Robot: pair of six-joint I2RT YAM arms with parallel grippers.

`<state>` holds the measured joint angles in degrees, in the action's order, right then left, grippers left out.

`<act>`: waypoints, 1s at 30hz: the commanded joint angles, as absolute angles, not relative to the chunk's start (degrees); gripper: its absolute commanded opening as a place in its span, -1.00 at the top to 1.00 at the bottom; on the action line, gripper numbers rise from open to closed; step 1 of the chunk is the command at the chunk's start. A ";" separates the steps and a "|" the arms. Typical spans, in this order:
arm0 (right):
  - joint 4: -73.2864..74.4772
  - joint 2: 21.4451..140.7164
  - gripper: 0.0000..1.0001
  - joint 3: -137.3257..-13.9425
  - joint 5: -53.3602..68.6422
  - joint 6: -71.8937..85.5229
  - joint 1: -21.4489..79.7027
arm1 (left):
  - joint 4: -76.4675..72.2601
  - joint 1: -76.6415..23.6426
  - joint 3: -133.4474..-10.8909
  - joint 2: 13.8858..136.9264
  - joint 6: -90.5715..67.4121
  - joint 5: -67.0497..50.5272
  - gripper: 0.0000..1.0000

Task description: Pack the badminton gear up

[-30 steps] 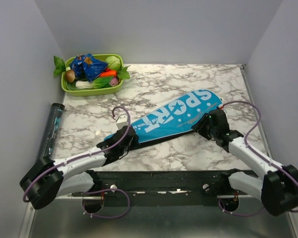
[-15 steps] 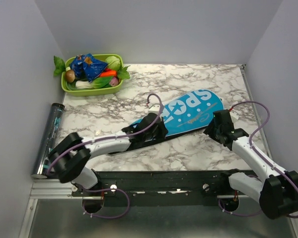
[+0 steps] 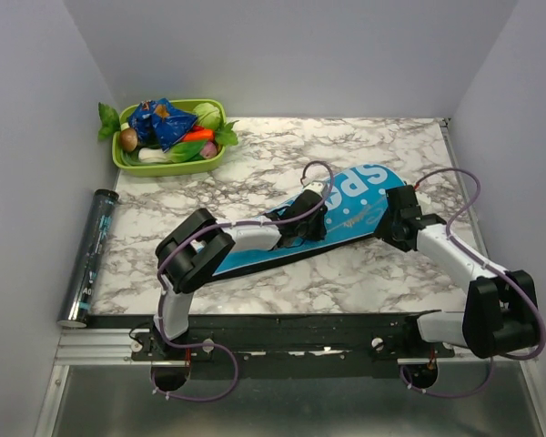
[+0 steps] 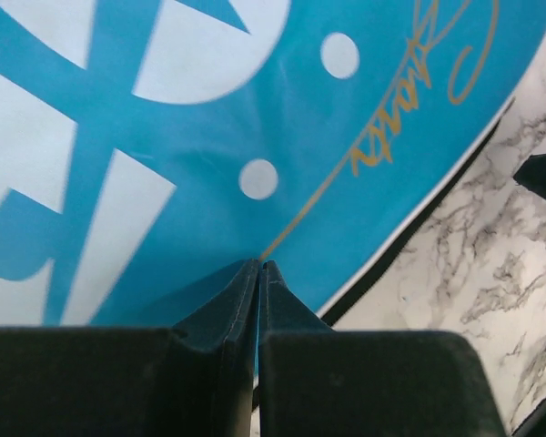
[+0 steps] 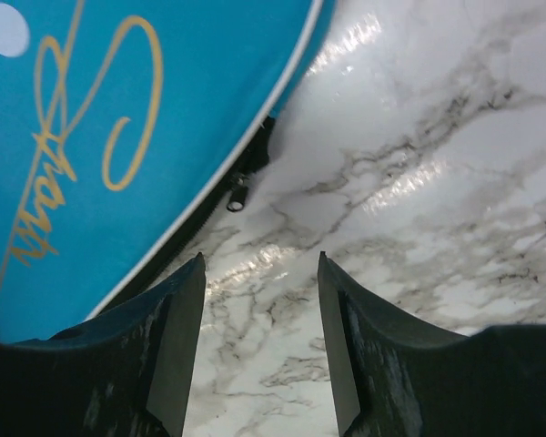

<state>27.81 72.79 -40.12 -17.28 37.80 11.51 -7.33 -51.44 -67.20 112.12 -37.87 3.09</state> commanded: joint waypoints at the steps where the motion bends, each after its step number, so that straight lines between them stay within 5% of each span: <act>1: 26.46 76.63 -0.19 -44.64 -15.65 34.72 10.99 | -7.38 -47.65 -68.29 113.55 -37.18 0.53 0.77; 30: 28.92 98.77 -0.04 -60.64 -14.33 27.25 10.99 | -11.95 -37.53 -66.80 117.60 -38.23 -7.56 0.78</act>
